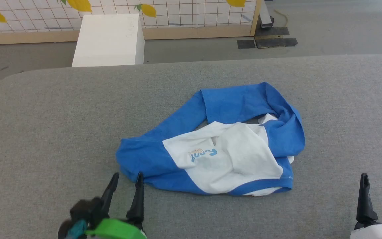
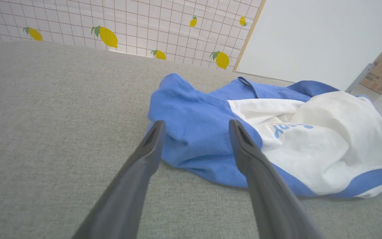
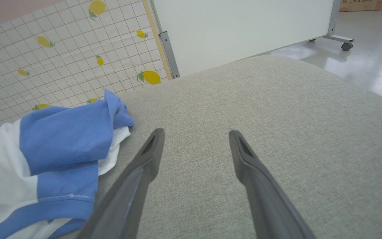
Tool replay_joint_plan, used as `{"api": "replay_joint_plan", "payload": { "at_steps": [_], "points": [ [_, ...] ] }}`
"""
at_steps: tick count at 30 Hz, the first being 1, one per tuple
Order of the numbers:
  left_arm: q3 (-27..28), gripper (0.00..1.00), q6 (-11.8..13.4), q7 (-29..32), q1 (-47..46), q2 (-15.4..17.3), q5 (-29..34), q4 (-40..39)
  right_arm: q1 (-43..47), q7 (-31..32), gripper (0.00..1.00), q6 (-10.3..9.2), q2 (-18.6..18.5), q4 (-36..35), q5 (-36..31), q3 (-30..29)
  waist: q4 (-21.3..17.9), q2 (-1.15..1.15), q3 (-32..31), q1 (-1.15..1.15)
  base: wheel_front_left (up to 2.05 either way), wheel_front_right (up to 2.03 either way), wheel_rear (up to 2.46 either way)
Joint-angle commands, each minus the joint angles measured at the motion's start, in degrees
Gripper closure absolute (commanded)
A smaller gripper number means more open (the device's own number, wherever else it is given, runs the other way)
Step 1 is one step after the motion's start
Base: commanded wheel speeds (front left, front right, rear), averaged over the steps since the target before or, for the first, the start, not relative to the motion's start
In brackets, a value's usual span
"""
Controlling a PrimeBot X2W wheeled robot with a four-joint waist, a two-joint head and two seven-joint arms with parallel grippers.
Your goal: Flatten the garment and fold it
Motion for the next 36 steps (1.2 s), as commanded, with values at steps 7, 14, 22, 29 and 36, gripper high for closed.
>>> {"api": "replay_joint_plan", "payload": {
  "at_steps": [7,14,22,29,36],
  "points": [
    [-2.4,0.00,-1.3,18.7,-10.0,7.1,2.9,1.4,-2.9,-1.1,0.00,-0.08,0.0,1.3,0.7,1.2,0.3,0.00,2.2,0.00,0.00,0.00,0.00],
    [-5.0,0.00,-2.0,35.9,-16.3,9.3,2.3,7.0,-4.5,-1.3,0.00,-0.08,0.0,1.6,1.4,2.8,-0.4,0.00,5.2,0.00,0.00,0.00,0.00],
    [-10.0,1.00,-3.8,46.5,-20.5,7.8,-6.8,12.1,-5.5,-1.5,0.00,-0.08,0.0,2.7,1.8,3.5,-1.8,0.00,6.9,0.00,0.00,0.00,0.00],
    [-9.3,1.00,-3.9,43.0,-22.1,9.0,-15.7,8.5,-5.1,-1.5,0.00,-0.08,0.0,4.1,2.0,3.7,-0.4,0.00,5.5,0.00,0.00,0.00,0.00],
    [-0.7,1.00,-2.0,42.9,-21.1,16.4,-19.1,-0.6,-4.2,-1.5,0.00,-0.08,0.0,4.4,1.7,3.8,2.3,0.00,3.1,0.00,0.00,0.00,0.00]
  ]
}}
